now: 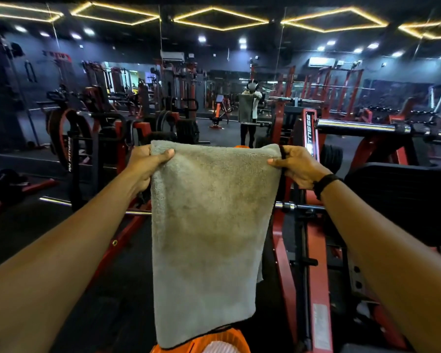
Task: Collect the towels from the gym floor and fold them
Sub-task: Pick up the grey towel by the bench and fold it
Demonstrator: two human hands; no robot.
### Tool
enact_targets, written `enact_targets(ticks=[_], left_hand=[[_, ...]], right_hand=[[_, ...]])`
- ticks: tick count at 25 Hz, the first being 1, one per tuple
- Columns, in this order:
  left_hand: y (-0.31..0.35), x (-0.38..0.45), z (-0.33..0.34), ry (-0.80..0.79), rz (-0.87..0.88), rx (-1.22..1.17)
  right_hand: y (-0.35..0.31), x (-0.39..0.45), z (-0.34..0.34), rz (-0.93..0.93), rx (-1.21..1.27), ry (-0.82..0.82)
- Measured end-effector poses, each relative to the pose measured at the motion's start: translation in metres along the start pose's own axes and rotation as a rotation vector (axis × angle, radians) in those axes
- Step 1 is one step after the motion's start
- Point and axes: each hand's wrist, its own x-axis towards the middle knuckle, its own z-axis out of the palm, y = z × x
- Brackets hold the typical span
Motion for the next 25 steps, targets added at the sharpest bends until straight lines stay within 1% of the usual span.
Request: enact_targets(ticks=[1,3,5,7,9,11,12,14,16,17,18,19,21,22,23,24,25], left_hand=[[-0.001,0.000,0.000,-0.011,-0.005,-0.050],[-0.001,0.001,-0.001,0.036,0.014,-0.039],[0.001,0.002,0.000,0.095,0.042,0.023],[0.001,0.001,0.000,0.077,0.053,0.042],[-0.003,0.001,-0.004,0.014,0.076,0.080],[-0.009,0.003,-0.010,0.009,0.109,0.237],[-0.012,0.005,-0.013,0.022,0.132,0.377],[-0.015,0.007,-0.013,0.020,0.180,0.681],[-0.020,0.009,-0.008,-0.034,0.221,0.889],[-0.021,0.009,-0.005,-0.058,0.244,0.927],[-0.022,0.009,-0.002,-0.079,0.249,0.925],[-0.022,0.008,0.001,-0.101,0.241,0.895],[-0.025,0.010,0.004,-0.125,0.201,0.824],[-0.025,0.009,0.005,-0.159,0.173,0.844],[-0.023,0.008,0.003,-0.248,0.121,0.903],[-0.019,0.008,0.003,-0.391,0.063,0.987],[-0.012,0.009,0.003,-0.510,0.022,1.007]], right_hand=[[0.002,0.001,-0.003,0.001,0.055,0.015],[0.006,0.003,-0.005,-0.002,0.107,0.061],[0.011,0.004,-0.003,-0.019,0.034,0.165],[0.014,0.002,-0.002,-0.039,-0.026,0.237],[0.015,-0.003,-0.003,-0.048,-0.023,0.175],[0.018,-0.008,-0.003,-0.060,-0.083,0.136],[0.021,-0.008,-0.003,-0.066,-0.126,0.162],[0.028,-0.006,-0.005,-0.067,-0.223,0.280],[0.040,0.000,-0.010,-0.072,-0.441,0.376],[0.045,0.001,-0.012,-0.089,-0.605,0.379],[0.048,0.003,-0.014,-0.109,-0.760,0.369],[0.050,0.003,-0.017,-0.111,-0.857,0.339],[0.055,0.004,-0.027,-0.103,-0.906,0.237],[0.058,0.002,-0.031,-0.094,-0.924,0.161],[0.057,-0.003,-0.034,-0.059,-0.932,0.036],[0.054,-0.006,-0.038,0.003,-0.946,-0.108],[0.048,-0.008,-0.042,0.049,-0.942,-0.220]])
